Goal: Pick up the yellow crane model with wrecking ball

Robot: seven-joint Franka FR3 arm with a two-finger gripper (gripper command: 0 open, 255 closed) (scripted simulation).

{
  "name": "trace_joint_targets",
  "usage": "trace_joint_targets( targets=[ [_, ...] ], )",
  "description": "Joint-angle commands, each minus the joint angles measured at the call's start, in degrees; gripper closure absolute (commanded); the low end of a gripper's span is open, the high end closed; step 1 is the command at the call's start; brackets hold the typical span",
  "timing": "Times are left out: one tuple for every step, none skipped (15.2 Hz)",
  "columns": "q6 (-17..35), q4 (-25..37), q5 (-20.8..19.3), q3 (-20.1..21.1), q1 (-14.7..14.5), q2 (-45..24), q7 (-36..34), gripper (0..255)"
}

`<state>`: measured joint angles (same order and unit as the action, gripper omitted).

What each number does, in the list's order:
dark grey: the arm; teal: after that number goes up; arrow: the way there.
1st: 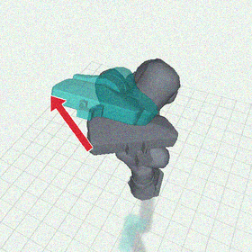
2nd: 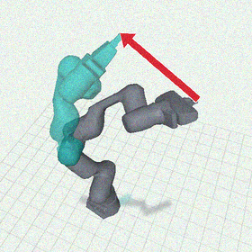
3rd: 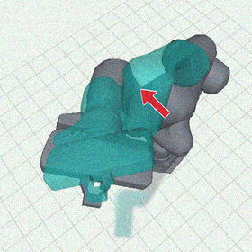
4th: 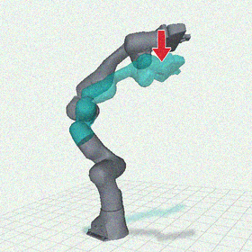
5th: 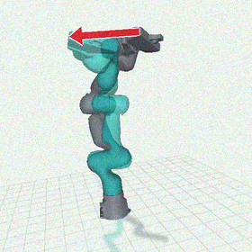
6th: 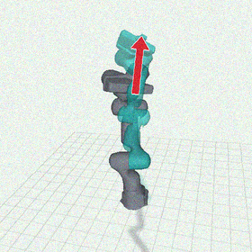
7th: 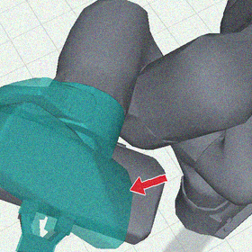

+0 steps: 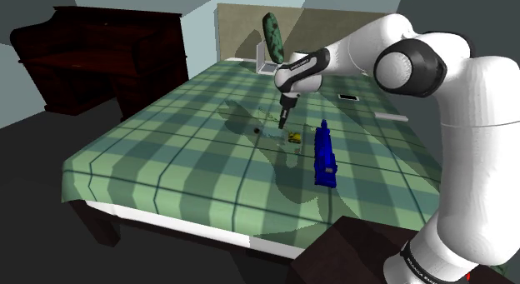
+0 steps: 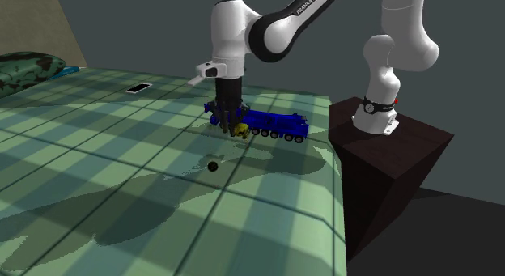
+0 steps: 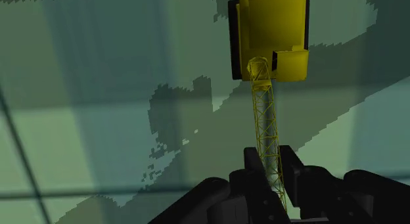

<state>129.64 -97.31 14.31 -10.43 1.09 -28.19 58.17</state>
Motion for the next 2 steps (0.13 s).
trace_joint_targets(
  targets=[
    [-0.9, 0.4, -0.2, -0.1, 0.1, 0.5, 0.0, 255],
    [-0.9, 0.4, -0.2, -0.1, 0.1, 0.5, 0.0, 255]
  ],
)
